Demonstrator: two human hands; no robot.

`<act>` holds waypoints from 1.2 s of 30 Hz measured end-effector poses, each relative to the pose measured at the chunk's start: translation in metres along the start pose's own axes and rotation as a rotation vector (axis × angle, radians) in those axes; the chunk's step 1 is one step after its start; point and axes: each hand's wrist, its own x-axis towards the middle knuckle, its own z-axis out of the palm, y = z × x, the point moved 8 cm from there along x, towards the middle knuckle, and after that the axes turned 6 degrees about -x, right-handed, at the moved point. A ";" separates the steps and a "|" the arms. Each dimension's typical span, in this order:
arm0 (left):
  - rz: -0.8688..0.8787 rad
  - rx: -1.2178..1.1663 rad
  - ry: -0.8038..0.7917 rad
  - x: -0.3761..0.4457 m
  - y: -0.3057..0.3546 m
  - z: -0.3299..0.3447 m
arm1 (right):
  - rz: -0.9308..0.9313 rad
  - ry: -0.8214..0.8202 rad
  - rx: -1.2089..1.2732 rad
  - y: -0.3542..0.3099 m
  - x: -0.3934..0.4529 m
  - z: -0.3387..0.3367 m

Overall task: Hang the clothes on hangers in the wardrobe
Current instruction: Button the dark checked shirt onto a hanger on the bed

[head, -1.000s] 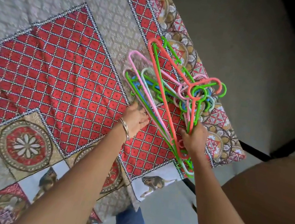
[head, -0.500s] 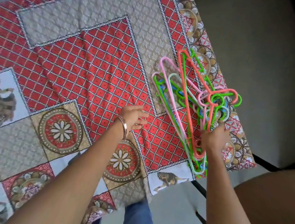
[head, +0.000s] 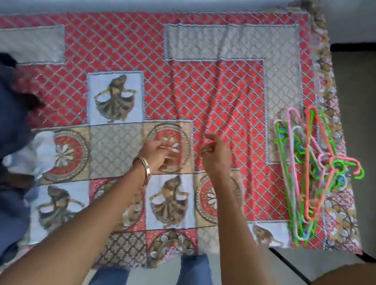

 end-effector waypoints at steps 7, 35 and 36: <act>0.037 -0.098 0.282 -0.026 -0.040 -0.287 | -0.049 -0.256 0.003 -0.116 -0.103 0.202; 0.364 -0.454 0.800 -0.118 -0.036 -0.729 | -0.967 -0.706 0.193 -0.413 -0.368 0.508; 0.342 -0.360 0.753 -0.114 -0.024 -0.725 | -1.144 -0.890 0.100 -0.409 -0.399 0.503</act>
